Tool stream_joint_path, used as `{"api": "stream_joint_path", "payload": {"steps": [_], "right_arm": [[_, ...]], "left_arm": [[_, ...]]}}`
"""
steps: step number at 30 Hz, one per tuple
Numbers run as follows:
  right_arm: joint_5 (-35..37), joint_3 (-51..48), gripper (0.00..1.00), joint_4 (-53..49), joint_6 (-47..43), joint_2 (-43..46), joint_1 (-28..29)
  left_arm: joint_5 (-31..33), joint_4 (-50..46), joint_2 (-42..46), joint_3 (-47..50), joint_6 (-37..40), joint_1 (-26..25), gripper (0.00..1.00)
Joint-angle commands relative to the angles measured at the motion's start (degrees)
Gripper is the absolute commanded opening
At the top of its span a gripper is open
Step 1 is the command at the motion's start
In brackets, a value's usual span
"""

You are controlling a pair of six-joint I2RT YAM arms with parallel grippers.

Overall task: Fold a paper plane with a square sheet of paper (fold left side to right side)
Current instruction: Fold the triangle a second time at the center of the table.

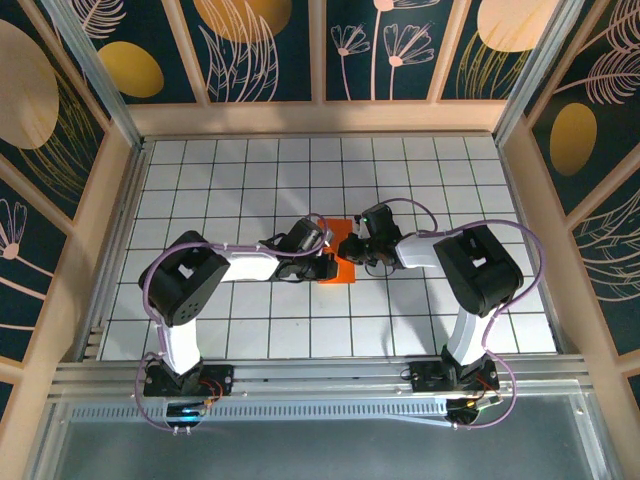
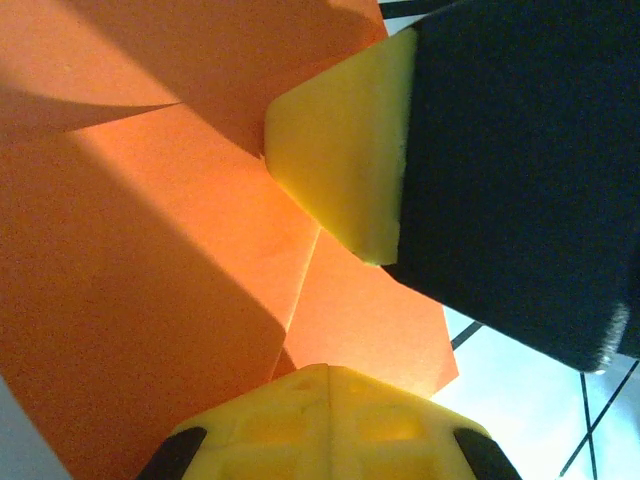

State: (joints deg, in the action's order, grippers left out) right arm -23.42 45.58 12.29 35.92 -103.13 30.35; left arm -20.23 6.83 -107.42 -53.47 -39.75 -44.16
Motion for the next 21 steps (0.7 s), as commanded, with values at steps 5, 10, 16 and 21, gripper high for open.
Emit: {"api": "stream_joint_path", "payload": {"steps": [5,10,16,21], "right_arm": [[3.8,-1.6,0.0,-4.7,-1.7,-1.6,-0.9],[3.8,-1.6,0.0,-4.7,-1.8,-1.9,-1.3],[3.8,-1.8,0.0,-5.0,-2.0,-2.3,-1.6],[3.7,-1.8,0.0,-5.1,-2.1,-2.3,-1.8]], "left_arm": [[1.9,-0.6,0.4,2.1,-0.3,0.5,0.0],[1.8,0.2,2.0,4.9,-0.9,0.5,0.0],[1.9,0.6,4.1,8.0,-1.3,0.5,0.0],[2.7,0.1,5.7,10.2,-1.3,0.5,0.0]]}}
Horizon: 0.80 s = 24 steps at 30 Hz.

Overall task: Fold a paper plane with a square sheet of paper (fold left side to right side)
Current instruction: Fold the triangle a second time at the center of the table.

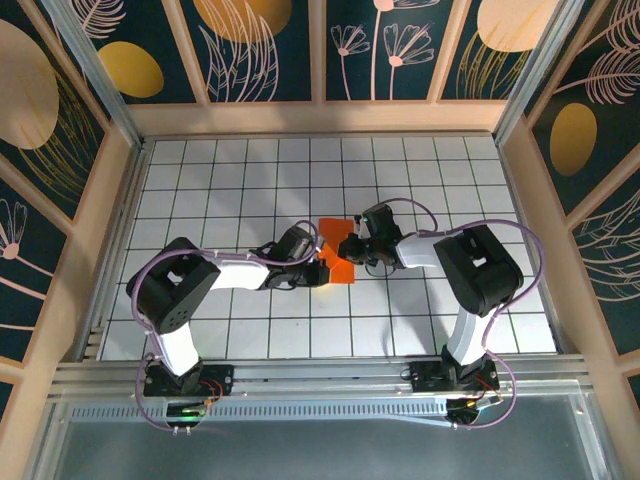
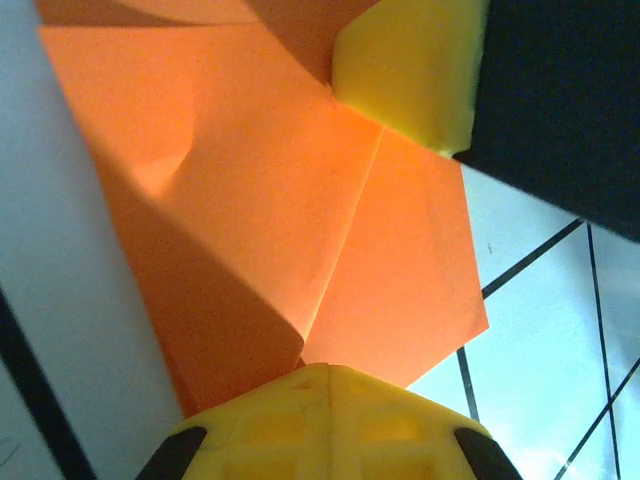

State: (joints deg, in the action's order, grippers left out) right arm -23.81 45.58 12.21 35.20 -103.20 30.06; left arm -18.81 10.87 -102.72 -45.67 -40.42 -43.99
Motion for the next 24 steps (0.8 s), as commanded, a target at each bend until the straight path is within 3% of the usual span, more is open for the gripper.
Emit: {"api": "stream_joint_path", "payload": {"steps": [1,7,15,24], "right_arm": [[4.1,-1.7,0.0,-5.0,-1.3,-2.2,-1.5],[4.0,-1.6,0.0,-5.3,-1.5,-2.2,-1.5],[3.9,-1.6,0.0,-5.4,-1.4,-1.7,-1.5],[3.7,-1.7,0.0,-5.1,-1.4,-1.8,-1.5]], "left_arm": [[1.5,-4.1,1.2,2.7,-0.7,0.3,0.0],[2.6,-5.3,3.5,3.8,-0.6,0.6,0.0],[-1.9,-3.3,7.9,1.9,-0.5,3.3,0.0],[-7.3,0.7,-0.4,-4.4,0.0,3.3,0.0]]}}
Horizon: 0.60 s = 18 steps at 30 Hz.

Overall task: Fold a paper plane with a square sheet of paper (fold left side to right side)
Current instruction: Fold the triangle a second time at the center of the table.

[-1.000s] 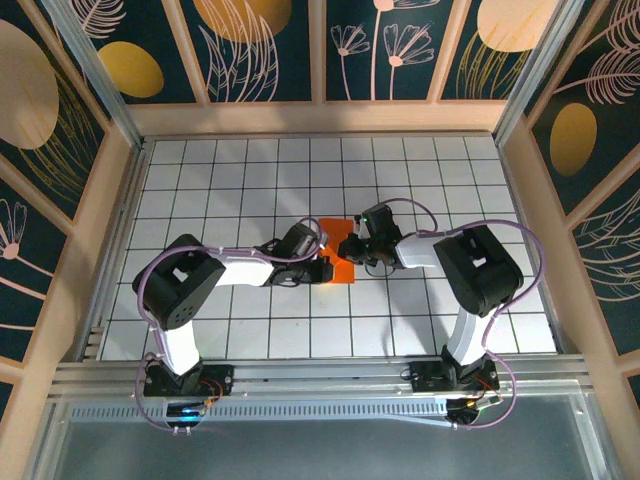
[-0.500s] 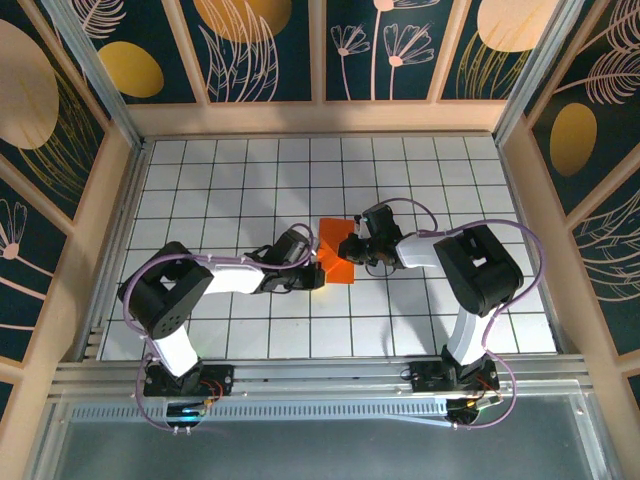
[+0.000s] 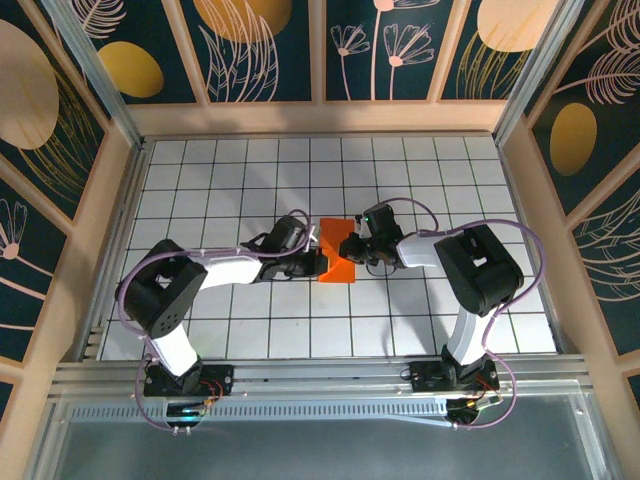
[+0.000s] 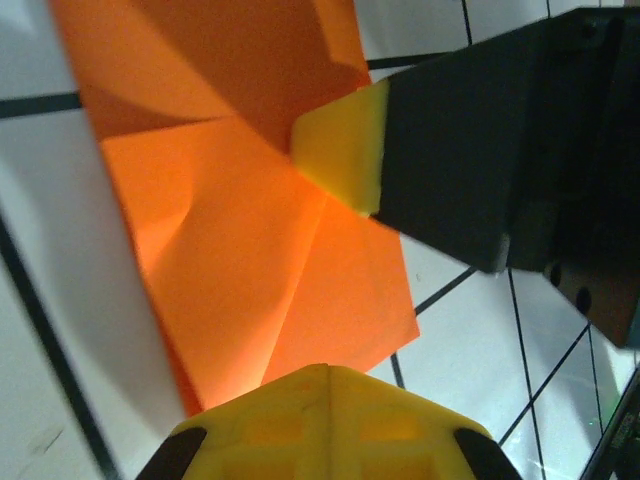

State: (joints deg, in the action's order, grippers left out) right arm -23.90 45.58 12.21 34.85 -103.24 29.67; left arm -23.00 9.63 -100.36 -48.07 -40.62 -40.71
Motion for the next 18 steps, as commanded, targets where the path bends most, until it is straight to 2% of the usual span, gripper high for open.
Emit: {"api": "stream_joint_path", "payload": {"steps": [1,7,18], "right_arm": [[3.7,-1.6,0.0,-5.0,-1.0,-1.8,-1.1],[3.4,-1.5,0.0,-4.9,-0.8,-2.0,-0.9],[3.6,-1.5,0.0,-5.0,-0.8,-2.1,-0.8]], "left_arm": [[-3.4,2.1,-3.7,-2.8,0.3,0.0,0.0],[-4.0,2.5,-7.8,-5.5,0.7,0.0,0.0],[-0.9,-0.1,-10.9,-7.3,2.4,-0.1,0.0]]}}
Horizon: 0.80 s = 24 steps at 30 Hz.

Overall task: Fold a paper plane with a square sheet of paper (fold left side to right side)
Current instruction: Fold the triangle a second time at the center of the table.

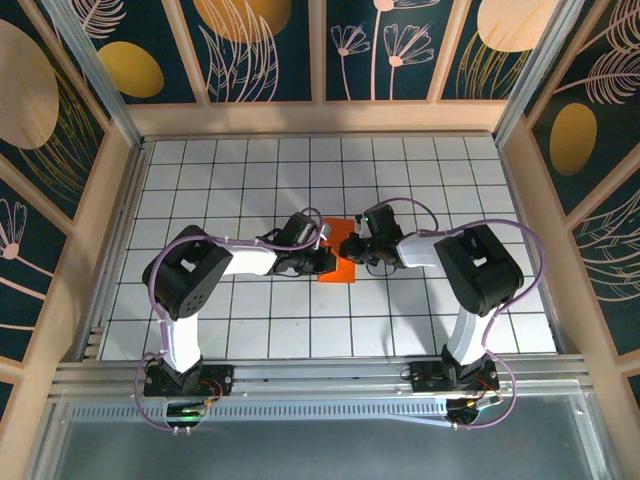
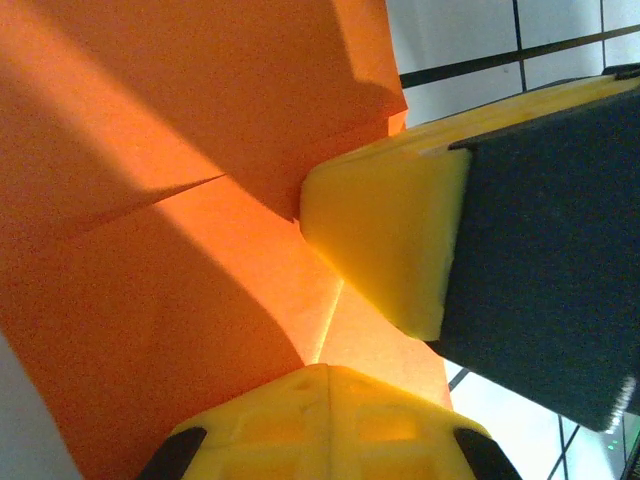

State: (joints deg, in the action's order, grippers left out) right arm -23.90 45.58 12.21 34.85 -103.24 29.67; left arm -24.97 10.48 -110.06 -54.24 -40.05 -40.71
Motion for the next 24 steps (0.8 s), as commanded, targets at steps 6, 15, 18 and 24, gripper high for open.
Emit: {"api": "stream_joint_path", "payload": {"steps": [6,15,18,24], "right_arm": [[3.7,-1.4,0.0,-5.2,-0.9,-2.3,-0.8],[4.4,-1.4,0.0,-5.9,-1.4,-2.4,-1.1],[4.4,-1.4,0.0,-6.0,-1.5,-2.4,-1.2],[4.4,-1.4,0.0,-6.0,-1.4,-2.4,-1.2]], "left_arm": [[2.5,-4.4,-2.4,-2.8,3.3,-0.3,0.0],[3.6,-6.0,1.0,2.7,4.4,-1.2,0.0],[3.4,-6.3,2.8,5.2,5.2,-1.5,0.0],[3.3,-5.4,6.4,11.3,5.7,-1.6,0.0]]}}
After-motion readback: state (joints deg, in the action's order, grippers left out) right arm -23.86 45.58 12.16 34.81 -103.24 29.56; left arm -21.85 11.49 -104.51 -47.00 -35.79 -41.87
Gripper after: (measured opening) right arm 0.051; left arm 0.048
